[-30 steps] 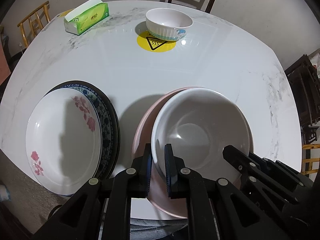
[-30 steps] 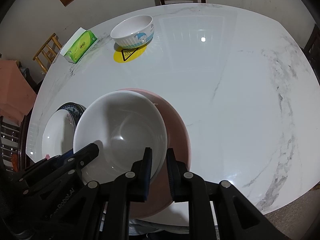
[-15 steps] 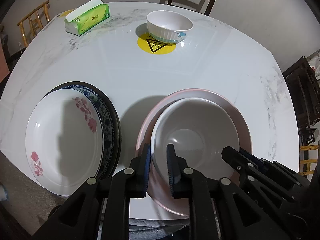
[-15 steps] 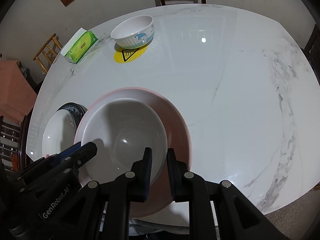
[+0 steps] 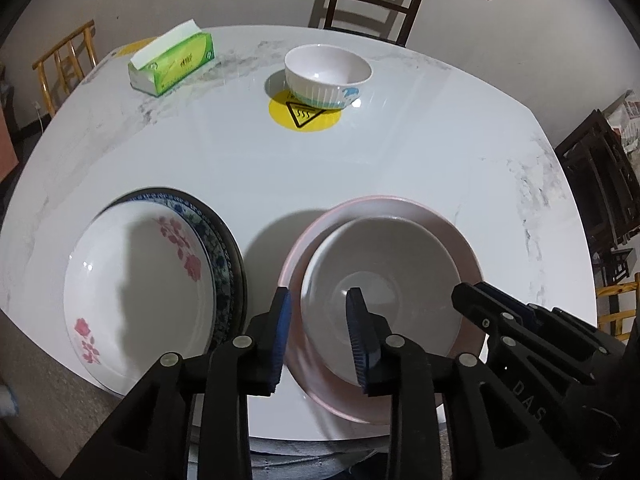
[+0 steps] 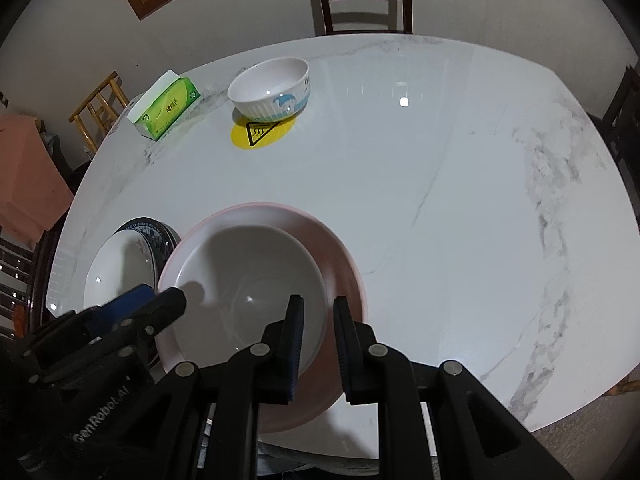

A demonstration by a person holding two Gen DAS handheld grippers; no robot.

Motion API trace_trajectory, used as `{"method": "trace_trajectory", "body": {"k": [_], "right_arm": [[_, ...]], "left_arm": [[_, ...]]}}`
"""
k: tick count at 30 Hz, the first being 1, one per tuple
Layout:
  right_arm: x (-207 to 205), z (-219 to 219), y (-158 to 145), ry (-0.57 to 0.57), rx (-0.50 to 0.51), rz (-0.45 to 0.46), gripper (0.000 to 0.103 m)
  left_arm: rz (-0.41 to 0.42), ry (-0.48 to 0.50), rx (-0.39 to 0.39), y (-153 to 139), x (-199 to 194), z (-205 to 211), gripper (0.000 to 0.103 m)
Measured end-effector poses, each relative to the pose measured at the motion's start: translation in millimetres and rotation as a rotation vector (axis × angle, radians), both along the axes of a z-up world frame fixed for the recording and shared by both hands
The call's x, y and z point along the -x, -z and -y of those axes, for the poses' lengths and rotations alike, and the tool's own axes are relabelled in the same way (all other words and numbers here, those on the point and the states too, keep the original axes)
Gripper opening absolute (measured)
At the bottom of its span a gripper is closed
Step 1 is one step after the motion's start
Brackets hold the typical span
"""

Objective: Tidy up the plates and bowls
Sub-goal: 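Carry the white bowl over and lower it into the pink bowl, then open both grippers and lift them away from the white bowl, then move both grippers to the rim of the small white Rabbit bowl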

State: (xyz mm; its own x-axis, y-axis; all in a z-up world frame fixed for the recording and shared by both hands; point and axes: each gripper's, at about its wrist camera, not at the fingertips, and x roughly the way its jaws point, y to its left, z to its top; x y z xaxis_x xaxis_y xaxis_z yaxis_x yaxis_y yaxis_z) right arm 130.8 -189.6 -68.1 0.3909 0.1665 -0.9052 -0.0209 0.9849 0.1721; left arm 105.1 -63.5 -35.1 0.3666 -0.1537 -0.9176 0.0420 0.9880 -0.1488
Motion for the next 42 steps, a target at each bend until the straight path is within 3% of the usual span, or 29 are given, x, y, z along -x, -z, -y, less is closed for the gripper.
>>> {"method": "trace_trajectory", "body": {"k": [11, 21, 33, 42], "right_arm": [[-4, -1, -15, -0.040, 0.020, 0.056, 0.017], [-31, 2, -21, -0.059, 0.013, 0.063, 0.017], [-100, 12, -16, -0.080, -0.027, 0.017, 0.017], [-160, 10, -7, -0.044, -0.104, -0.009, 0.017]], "left_arm": [[0.044, -0.007, -0.022, -11, -3, -11, 0.031], [0.028, -0.040, -0.028, -4, -23, -30, 0.034], [0.019, -0.107, -0.041, -3, -83, -53, 0.034], [0.010, -0.144, 0.044, -1, -144, -58, 0.034]]}}
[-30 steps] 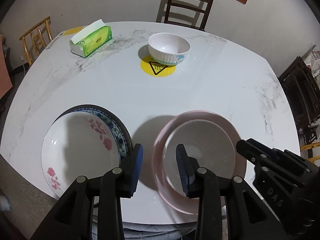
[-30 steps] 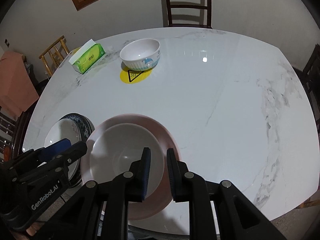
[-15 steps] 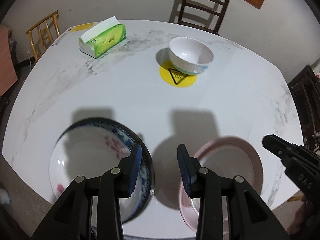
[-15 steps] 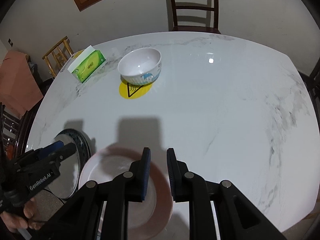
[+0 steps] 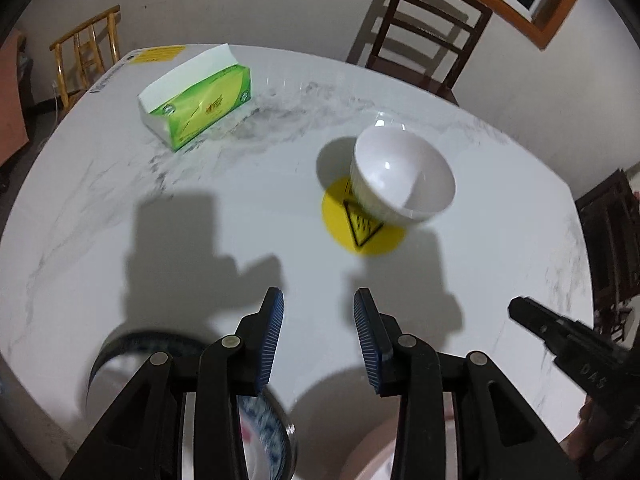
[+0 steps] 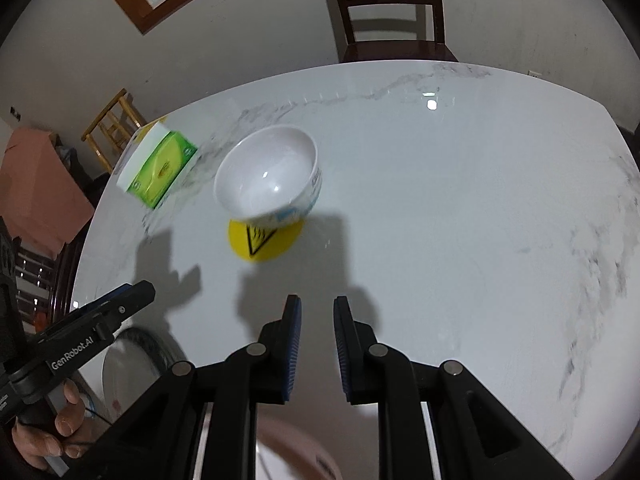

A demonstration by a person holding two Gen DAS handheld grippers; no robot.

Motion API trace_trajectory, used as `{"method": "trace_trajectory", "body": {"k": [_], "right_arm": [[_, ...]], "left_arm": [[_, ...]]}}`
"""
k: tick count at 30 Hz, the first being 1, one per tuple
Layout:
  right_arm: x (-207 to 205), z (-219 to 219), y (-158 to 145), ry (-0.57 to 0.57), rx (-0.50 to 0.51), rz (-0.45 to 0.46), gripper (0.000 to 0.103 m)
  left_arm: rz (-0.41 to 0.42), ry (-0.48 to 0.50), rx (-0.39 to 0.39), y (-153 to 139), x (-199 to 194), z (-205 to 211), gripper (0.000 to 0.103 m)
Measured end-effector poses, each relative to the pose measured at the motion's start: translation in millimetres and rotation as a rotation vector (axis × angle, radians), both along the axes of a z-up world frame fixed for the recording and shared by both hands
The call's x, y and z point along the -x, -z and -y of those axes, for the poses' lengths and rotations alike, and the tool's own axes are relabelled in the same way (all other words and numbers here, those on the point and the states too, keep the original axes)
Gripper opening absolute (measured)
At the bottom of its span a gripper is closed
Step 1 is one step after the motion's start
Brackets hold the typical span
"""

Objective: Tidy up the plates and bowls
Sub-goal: 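Move both grippers to the rim of the small white Rabbit bowl, then close both grippers on the Rabbit bowl rim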

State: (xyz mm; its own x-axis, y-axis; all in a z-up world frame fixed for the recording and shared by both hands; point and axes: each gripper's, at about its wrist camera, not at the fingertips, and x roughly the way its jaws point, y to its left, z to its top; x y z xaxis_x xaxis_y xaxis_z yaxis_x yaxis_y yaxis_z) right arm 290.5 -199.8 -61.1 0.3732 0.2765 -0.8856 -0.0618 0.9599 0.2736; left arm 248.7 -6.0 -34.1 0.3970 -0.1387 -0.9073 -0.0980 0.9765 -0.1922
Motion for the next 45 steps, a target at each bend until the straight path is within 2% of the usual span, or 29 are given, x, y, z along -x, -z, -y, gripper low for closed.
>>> {"method": "trace_trajectory", "body": {"k": [7, 12, 22, 25, 30, 33, 45], "right_arm": [[-51, -8, 11, 0.021, 0.005, -0.036, 0.017], [-87, -13, 22, 0.031, 0.007, -0.069, 0.017], [-127, -25, 40, 0.030, 0.035, -0.091, 0.020], [-131, -30, 47, 0.020, 0.048, -0.095, 0.020], [-131, -34, 57, 0.006, 0.038, -0.107, 0.019], [-128, -33, 56, 0.003, 0.022, -0.110, 0.014], [-99, -33, 40, -0.001, 0.046, -0.111, 0.013]], "left_arm": [[-0.014, -0.028, 0.067, 7, -51, -6, 0.032], [0.010, -0.034, 0.054, 10, -82, -3, 0.032], [-0.041, -0.006, 0.053, 43, -118, 13, 0.032], [-0.051, 0.007, 0.044, 49, -124, 18, 0.032], [-0.073, 0.023, 0.063, 60, -126, 22, 0.018], [-0.063, 0.026, 0.079, 58, -123, 24, 0.012], [-0.081, 0.033, 0.058, 44, -100, 29, 0.011]]}}
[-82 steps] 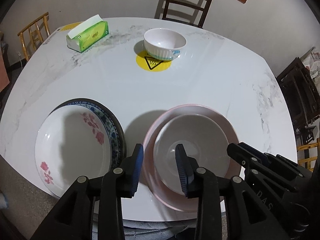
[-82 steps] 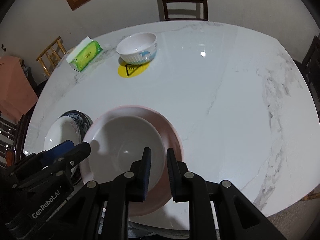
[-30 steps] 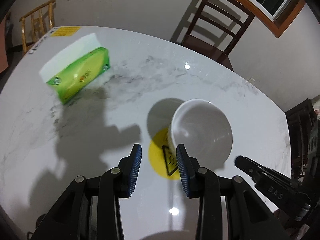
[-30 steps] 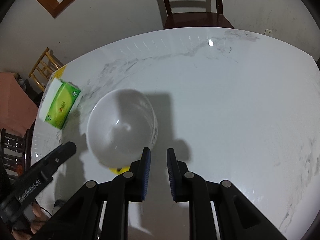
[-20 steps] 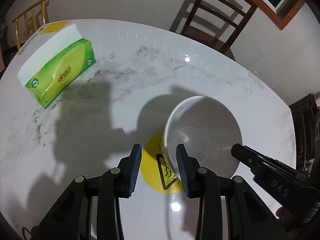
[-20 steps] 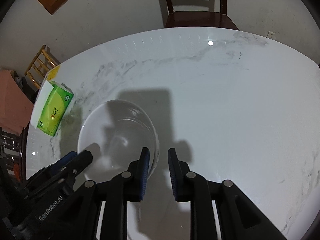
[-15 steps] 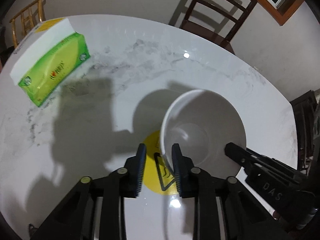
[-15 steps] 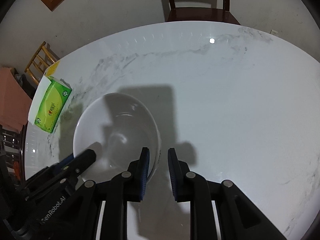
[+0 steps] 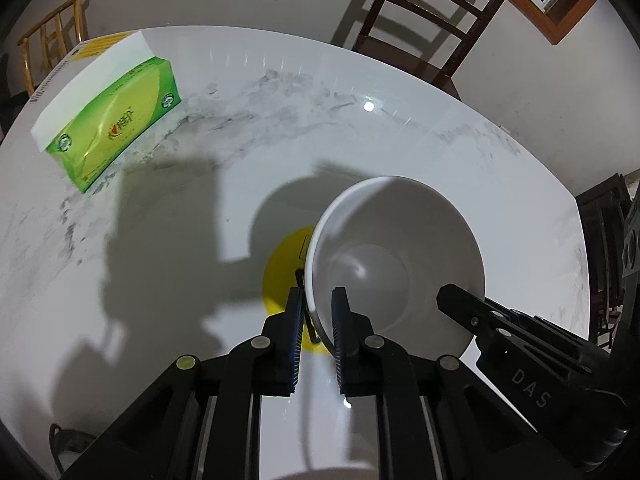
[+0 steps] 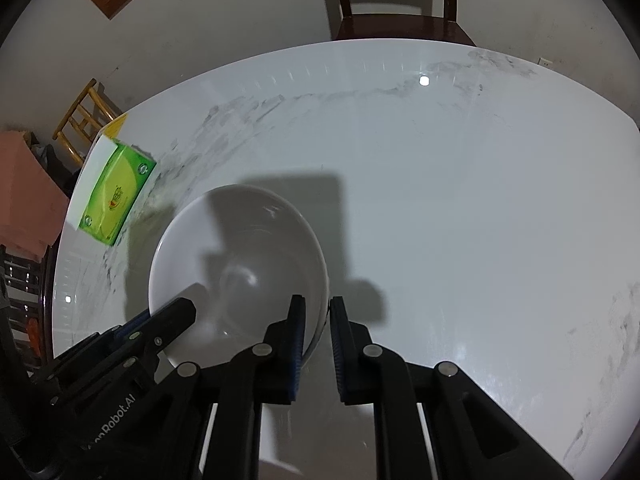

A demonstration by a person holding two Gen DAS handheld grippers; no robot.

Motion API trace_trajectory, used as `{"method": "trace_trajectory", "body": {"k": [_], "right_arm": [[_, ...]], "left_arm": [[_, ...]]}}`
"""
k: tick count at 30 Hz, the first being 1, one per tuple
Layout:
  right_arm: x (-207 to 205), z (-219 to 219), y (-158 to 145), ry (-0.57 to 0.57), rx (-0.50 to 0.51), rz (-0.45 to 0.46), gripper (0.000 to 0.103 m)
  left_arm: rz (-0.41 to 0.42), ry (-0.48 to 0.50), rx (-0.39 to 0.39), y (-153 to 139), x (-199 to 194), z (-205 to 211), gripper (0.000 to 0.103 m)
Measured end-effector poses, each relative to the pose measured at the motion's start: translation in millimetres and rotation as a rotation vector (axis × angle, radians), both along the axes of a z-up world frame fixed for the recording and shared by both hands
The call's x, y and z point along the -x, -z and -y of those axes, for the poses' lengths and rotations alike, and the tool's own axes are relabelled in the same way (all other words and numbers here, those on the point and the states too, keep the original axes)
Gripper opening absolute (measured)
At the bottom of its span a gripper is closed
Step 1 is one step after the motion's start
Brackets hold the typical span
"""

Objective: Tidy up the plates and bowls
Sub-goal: 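Close both grippers on the Rabbit bowl rim, then lift the Rabbit bowl and carry it over the pink bowl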

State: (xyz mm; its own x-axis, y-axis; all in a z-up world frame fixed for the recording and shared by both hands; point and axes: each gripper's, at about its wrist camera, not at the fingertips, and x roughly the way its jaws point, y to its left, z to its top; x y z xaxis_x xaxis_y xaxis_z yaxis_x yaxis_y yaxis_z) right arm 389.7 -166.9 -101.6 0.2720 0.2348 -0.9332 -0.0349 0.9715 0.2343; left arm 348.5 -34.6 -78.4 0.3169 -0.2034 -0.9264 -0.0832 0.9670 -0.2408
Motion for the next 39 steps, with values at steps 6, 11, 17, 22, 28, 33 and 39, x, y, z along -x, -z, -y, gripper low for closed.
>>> {"method": "trace_trajectory", "body": {"k": [6, 11, 17, 22, 28, 33, 39], "right_arm": [[20, 0, -19, -0.007, 0.007, 0.018, 0.013], [38, -4, -36, -0.015, 0.013, 0.034, 0.013], [64, -10, -53, -0.035, 0.034, 0.057, 0.013], [83, -9, -62, -0.026, 0.024, 0.059, 0.013], [103, -5, -75, -0.020, 0.022, 0.077, 0.013], [121, -4, -84, -0.022, 0.020, 0.086, 0.013], [147, -4, -89, -0.027, 0.015, 0.082, 0.013]], "left_arm": [[0.006, 0.002, 0.016, -16, 18, -3, 0.011], [0.014, 0.008, 0.017, -30, 39, -5, 0.011], [0.022, 0.016, 0.015, -45, 62, -7, 0.011], [0.076, 0.044, -0.035, -67, 80, -2, 0.011], [0.095, 0.059, -0.033, -83, 97, 0, 0.011], [0.103, 0.075, -0.035, -91, 115, 1, 0.011], [0.102, 0.089, -0.048, -98, 141, 3, 0.011]]}}
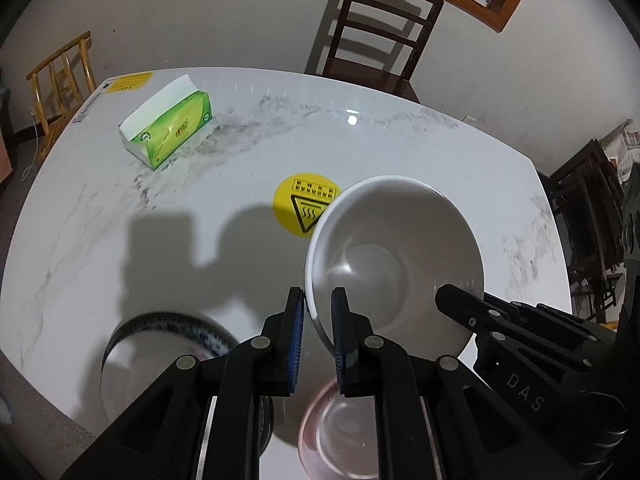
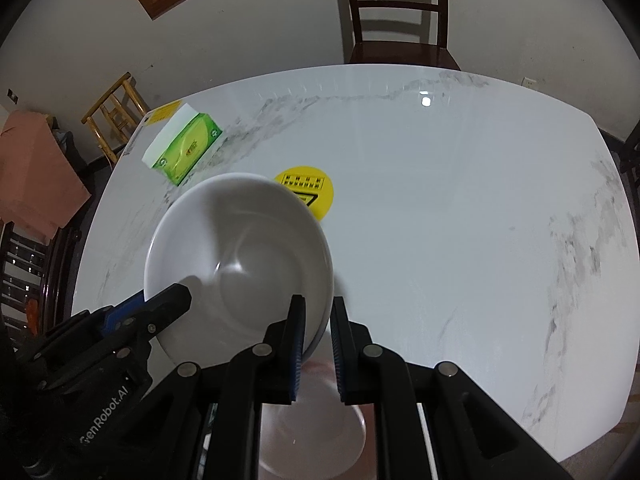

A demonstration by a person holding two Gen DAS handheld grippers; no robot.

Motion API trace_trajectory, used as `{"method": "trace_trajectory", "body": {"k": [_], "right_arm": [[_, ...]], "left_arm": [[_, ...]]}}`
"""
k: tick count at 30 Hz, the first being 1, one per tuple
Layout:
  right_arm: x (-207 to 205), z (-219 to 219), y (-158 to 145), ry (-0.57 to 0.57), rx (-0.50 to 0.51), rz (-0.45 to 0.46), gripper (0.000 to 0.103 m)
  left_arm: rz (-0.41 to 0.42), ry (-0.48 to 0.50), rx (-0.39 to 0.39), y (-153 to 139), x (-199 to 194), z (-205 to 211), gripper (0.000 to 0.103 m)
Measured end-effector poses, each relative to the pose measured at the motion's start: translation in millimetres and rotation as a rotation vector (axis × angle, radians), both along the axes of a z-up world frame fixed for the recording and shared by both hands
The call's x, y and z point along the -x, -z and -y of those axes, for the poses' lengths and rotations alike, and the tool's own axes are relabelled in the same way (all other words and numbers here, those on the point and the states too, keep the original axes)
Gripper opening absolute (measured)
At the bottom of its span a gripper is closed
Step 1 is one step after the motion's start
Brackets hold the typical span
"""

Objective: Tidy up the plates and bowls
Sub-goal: 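Lift the Rabbit bowl and carry it over the pink bowl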

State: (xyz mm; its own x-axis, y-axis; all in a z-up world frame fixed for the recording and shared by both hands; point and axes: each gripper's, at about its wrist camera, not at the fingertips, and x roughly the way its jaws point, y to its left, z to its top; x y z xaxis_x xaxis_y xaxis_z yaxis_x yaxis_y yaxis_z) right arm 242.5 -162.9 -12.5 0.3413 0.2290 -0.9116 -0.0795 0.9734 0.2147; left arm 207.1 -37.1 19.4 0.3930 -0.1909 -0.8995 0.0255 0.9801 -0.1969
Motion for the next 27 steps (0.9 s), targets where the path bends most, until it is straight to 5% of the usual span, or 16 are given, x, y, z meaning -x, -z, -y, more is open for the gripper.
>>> {"method": "trace_trajectory", "body": {"k": [27], "right_arm": [[97, 8, 11, -0.027, 0.044, -0.027, 0.013]], "left_arm": [[-0.050, 0.050, -0.011, 9, 99, 12, 0.011]]}}
